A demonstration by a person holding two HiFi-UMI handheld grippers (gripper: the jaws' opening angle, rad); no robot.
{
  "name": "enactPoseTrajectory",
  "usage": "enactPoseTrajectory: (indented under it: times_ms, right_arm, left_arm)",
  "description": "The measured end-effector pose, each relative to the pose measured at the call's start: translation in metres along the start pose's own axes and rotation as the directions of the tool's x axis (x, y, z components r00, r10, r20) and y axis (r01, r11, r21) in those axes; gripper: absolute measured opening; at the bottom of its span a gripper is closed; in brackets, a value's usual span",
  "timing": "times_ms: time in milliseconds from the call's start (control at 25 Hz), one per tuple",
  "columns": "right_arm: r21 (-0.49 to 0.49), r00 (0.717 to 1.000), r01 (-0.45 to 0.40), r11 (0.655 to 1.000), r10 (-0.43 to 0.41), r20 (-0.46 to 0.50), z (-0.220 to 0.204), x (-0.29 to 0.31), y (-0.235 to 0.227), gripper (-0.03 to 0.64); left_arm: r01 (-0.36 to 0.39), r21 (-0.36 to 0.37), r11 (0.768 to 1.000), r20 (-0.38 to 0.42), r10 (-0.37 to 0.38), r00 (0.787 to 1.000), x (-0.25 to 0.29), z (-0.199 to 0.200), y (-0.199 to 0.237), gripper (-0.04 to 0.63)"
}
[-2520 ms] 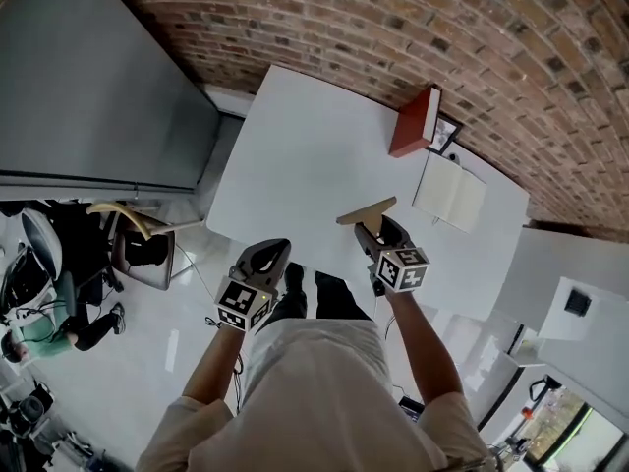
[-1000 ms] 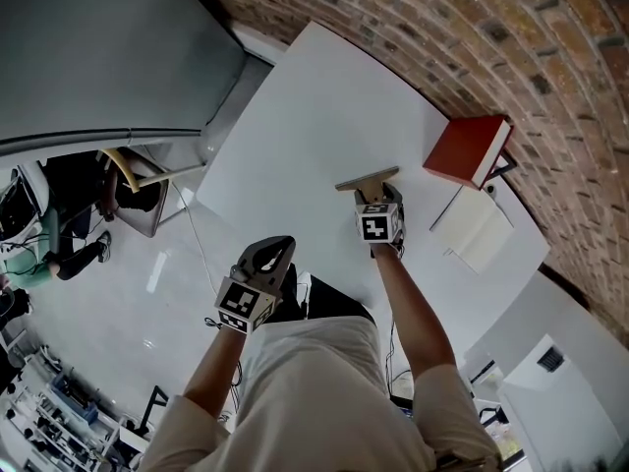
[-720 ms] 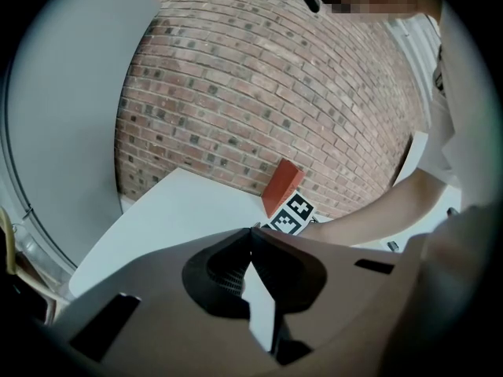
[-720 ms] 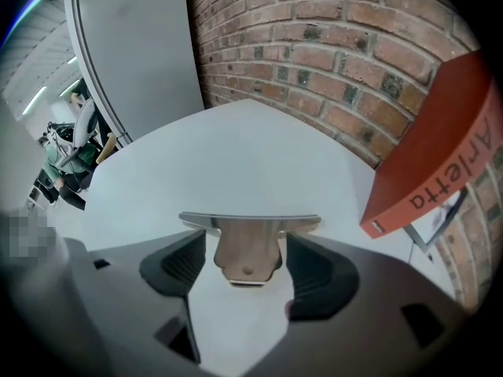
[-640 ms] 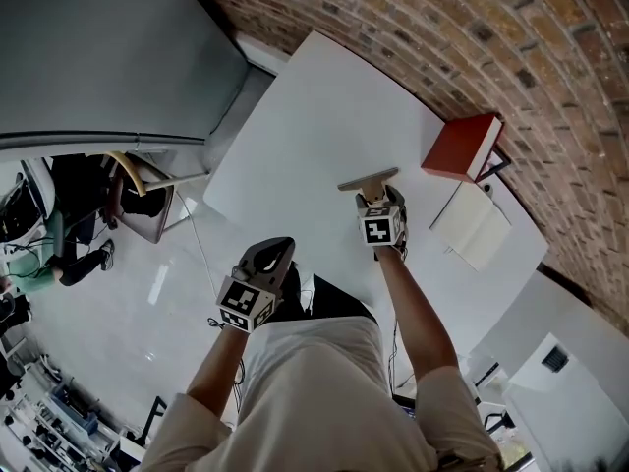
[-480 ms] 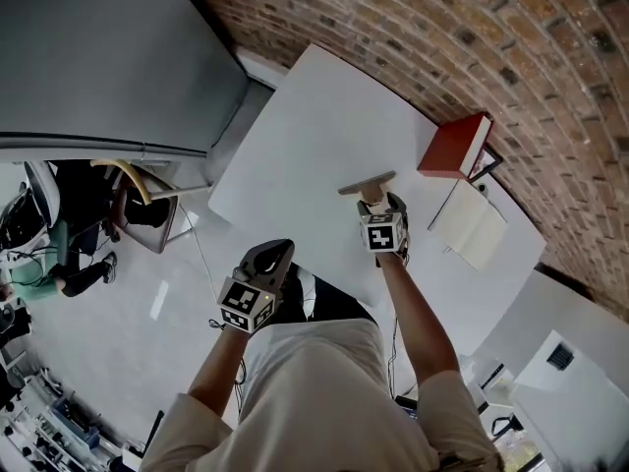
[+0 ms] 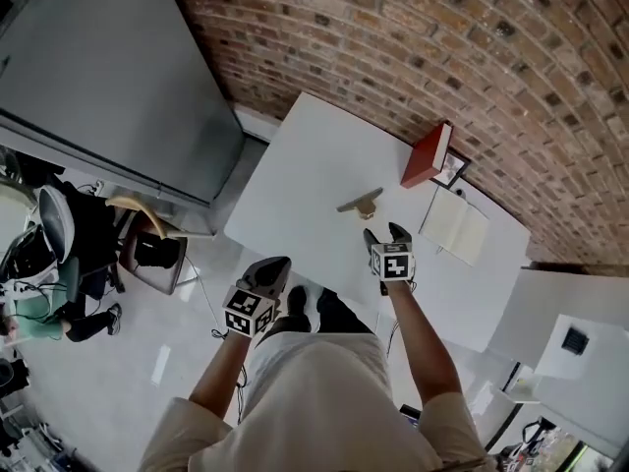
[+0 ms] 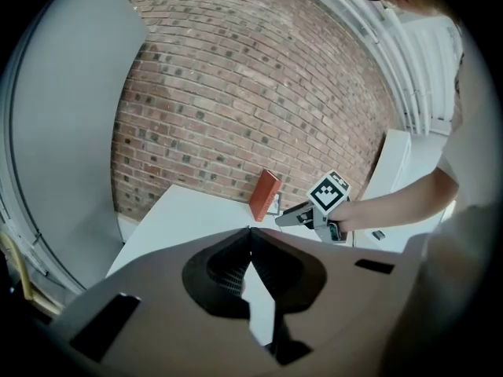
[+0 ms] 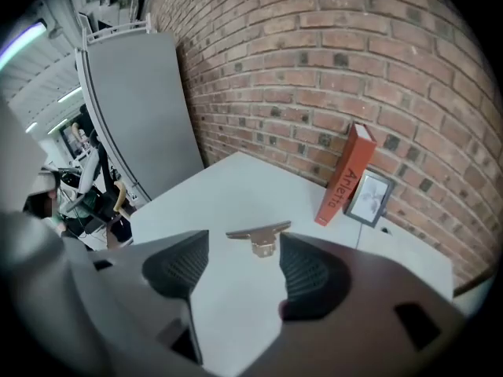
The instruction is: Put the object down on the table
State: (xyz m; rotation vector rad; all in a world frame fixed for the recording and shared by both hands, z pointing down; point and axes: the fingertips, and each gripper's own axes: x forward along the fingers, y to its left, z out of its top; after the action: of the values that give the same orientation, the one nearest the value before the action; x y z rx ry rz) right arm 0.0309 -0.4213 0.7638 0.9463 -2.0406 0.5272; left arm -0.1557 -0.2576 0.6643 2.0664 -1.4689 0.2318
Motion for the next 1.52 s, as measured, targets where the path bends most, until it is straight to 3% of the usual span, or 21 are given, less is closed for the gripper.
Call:
enactPoseTrajectory:
  times_ms: [320,760,1080,1520]
  right_arm:
    - [0.106,0.993,0.042,0.993,-0.053,0.107,-0.016,-0.095,0.015,0.206]
    - [0.183,0.946,0.050,0.982,-0.106,0.306,-0.031,-0.220,0.016,0.113]
    - [0.158,0.900,0.024,0.987,-0.090,0.427,-0.034,-0.278,0.011,0.054]
    - [0.110,0.821,-0.041,0.993,-0.030,0.570,-0.030,-0.343,-0.012,0.003]
  left_arm:
    - [0.096,0.075,0.993,0.023,-0.098,0.995,-0.028,0.007,-0.030,-0.006]
    - [0.235,0.177,0.956,0.037,-0.245,0.969,-0.038,0.035,-0.088,-0.006]
    - [0.260,0.240,0.935,0.063,-0.282,0.957,-0.033,0.052,-0.135,-0.006]
    - [0.180,0.270,0.946,0.141,-0.224,0.964,-0.043,0.080,-0.181,-0.006]
